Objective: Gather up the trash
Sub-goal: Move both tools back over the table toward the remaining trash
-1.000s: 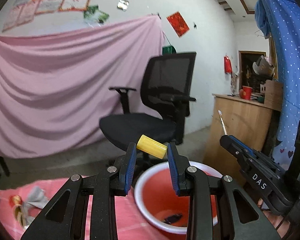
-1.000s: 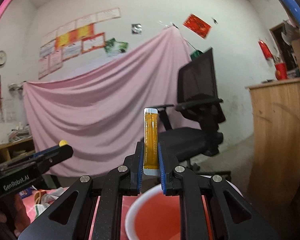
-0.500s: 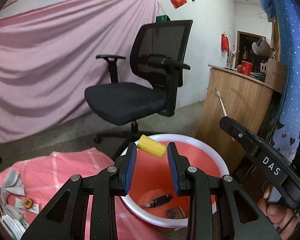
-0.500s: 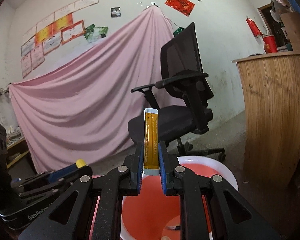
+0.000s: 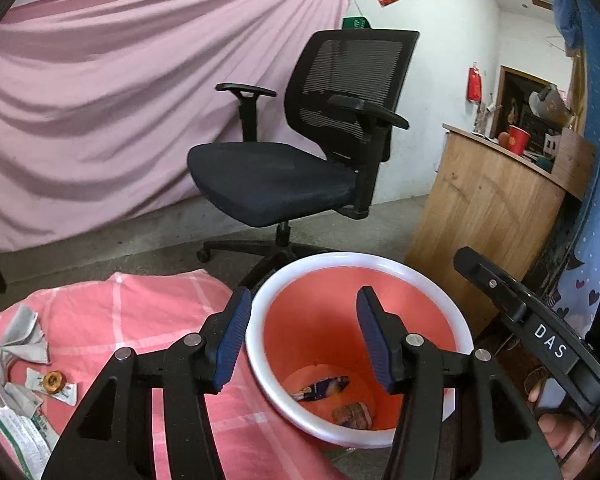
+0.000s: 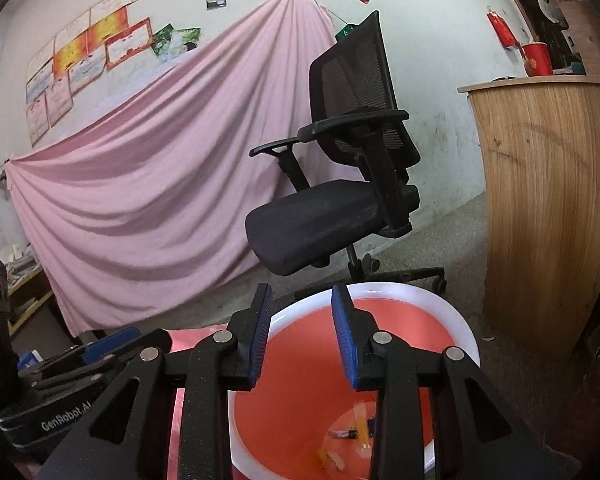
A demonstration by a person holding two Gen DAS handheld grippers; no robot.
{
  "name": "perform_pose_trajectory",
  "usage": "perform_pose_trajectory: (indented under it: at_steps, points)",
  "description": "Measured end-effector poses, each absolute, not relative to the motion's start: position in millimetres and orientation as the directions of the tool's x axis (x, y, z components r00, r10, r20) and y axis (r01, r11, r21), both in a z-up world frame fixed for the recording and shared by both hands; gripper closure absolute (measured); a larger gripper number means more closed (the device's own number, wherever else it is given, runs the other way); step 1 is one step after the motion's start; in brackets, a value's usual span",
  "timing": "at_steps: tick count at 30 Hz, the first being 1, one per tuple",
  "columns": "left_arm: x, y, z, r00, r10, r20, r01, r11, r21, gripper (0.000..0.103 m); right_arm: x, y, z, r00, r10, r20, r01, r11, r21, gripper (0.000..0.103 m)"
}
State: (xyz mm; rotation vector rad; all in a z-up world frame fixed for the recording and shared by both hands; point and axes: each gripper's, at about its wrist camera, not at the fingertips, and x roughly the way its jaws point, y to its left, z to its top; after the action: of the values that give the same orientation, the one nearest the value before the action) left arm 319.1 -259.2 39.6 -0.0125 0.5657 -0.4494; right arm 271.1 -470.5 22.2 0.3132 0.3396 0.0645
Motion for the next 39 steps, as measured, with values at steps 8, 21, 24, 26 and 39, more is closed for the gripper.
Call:
perform_pose_trajectory:
  at_steps: [8,21,24,26,39]
  points:
    - [311.4,-227.0,48.4,0.786,-0.373,-0.493,0.343,0.926,-0.155,0.048,269.1,-457.9,28.8,0.946,0.131,-0.295,-0.041,0.955,0.293,0.062]
    - [262.5,-122.4,76.7,0.924,-0.189,-0.334,0.13,0.973,-0.191,0.009,260.3,-394.2,52.8,0.961,0.227,-0.159,-0.184,0.952,0.245,0.021]
    - [242.9,-93.7,79.3,0.956,-0.102,-0.274,0.046,0.978,-0.205,0.002,256.3,-375.2,57.0,0.96,0.254,-0.121,-0.223,0.95,0.22,0.009]
    - [232.2,-77.7,77.8,0.966,-0.056,-0.254,0.004,0.979,-0.203,0.002,253.2,-364.7,58.7,0.957,0.273,-0.094,-0.249,0.945,0.213,0.0]
    - [182.0,-6.2,48.4,0.959,0.137,-0.248,-0.18,0.971,-0.161,0.002,234.3,-284.0,56.9,0.906,0.422,-0.014,-0.421,0.905,0.06,0.0]
